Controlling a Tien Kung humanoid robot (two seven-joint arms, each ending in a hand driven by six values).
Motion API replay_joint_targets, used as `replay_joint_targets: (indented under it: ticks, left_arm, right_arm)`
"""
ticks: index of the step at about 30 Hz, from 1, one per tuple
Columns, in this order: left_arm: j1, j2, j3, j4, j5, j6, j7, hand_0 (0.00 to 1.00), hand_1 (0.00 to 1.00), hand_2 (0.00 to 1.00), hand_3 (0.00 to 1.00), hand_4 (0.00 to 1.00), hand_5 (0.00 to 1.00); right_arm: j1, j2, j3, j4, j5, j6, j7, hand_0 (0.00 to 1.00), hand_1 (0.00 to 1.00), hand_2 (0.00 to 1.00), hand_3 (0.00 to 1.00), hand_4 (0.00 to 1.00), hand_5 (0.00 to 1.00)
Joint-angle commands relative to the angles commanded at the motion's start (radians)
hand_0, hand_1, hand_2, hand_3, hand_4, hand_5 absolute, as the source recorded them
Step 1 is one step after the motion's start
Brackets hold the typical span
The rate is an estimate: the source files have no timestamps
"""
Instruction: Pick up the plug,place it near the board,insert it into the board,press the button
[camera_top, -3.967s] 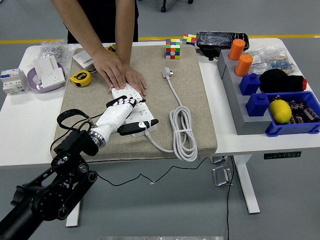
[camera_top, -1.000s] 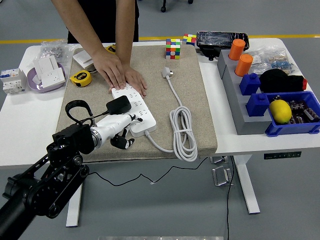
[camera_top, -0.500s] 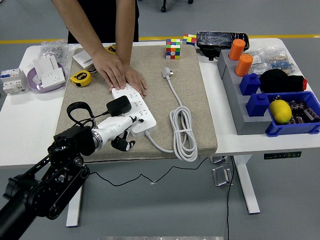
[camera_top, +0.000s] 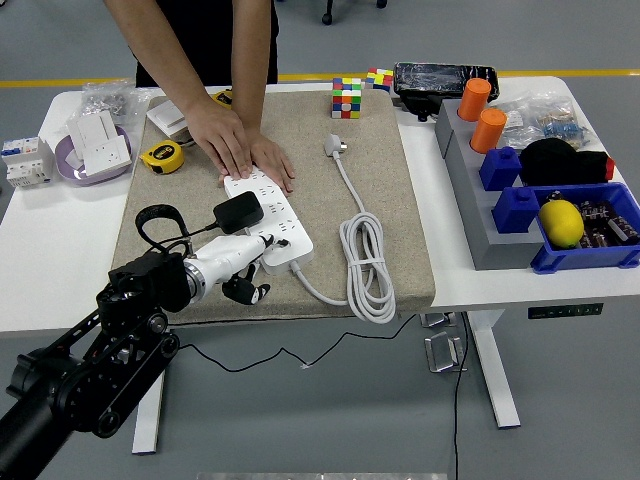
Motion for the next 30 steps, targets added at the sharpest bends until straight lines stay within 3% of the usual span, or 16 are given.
replay_joint_targets:
  ticks: [7,12,15,17,18,20,23,24,29,30]
  left_arm:
    - [0.001,0.001,-0.015,-0.033,0.000,0.007,-0.002,0.176,0.040,0.145,0.846,0.616,0.002]
    - [0.015,-0.001,-0.047,-0.115,0.000,0.022,-0.003,0.176,0.041,0.145,0.823,0.613,0.002]
    - [0.030,-0.006,-0.077,-0.178,0.000,0.060,-0.012,0.176,0.041,0.145,0.823,0.613,0.002]
    - [0.042,-0.011,-0.104,-0.228,0.000,0.119,-0.027,0.176,0.041,0.145,0.823,0.613,0.002]
    - [0.050,-0.015,-0.118,-0.252,0.000,0.158,-0.040,0.226,0.163,0.251,0.661,0.519,0.107]
    - [0.069,-0.029,-0.159,-0.298,-0.023,0.226,-0.074,0.226,0.163,0.251,0.661,0.519,0.107]
    - [0.090,-0.044,-0.215,-0.360,-0.143,0.310,-0.118,0.226,0.163,0.251,0.661,0.519,0.107]
    - [0.095,-0.046,-0.231,-0.374,-0.189,0.314,-0.128,0.525,0.636,0.593,0.730,0.940,0.388]
    - [0.117,-0.049,-0.307,-0.399,-0.403,0.318,-0.149,0.525,0.636,0.593,0.730,0.940,0.388]
    - [0.122,-0.051,-0.320,-0.399,-0.442,0.316,-0.148,0.939,0.984,0.976,0.919,0.998,0.690]
  right_arm:
    - [0.001,0.001,0.002,0.000,0.000,0.000,0.000,0.882,0.830,0.807,0.829,0.998,0.998]
    - [0.001,0.002,0.004,0.000,-0.001,-0.001,0.001,0.882,0.830,0.807,0.829,0.998,0.998]
    - [0.001,0.002,0.004,0.000,0.000,-0.001,0.000,0.882,0.830,0.807,0.829,0.998,0.998]
    - [0.002,0.003,0.005,0.000,0.000,-0.001,0.000,0.882,0.830,0.807,0.829,0.998,0.998]
    - [0.001,0.003,0.006,0.000,0.000,-0.001,0.000,0.882,0.830,0.807,0.829,0.998,0.998]
    - [0.001,0.004,0.007,0.000,0.000,-0.001,0.000,0.882,0.830,0.807,0.829,0.998,0.998]
    - [-0.001,0.005,0.009,0.000,-0.001,0.000,0.001,0.882,0.830,0.807,0.829,0.998,0.998]
    - [-0.002,0.005,0.009,-0.001,0.000,0.000,0.001,0.882,0.828,0.807,0.829,0.998,0.998]
    - [-0.002,0.005,0.008,0.000,-0.001,-0.001,0.001,0.882,0.828,0.807,0.829,0.998,0.998]
    - [-0.002,0.005,0.008,0.000,-0.001,-0.001,0.001,0.882,0.828,0.807,0.829,0.998,0.998]
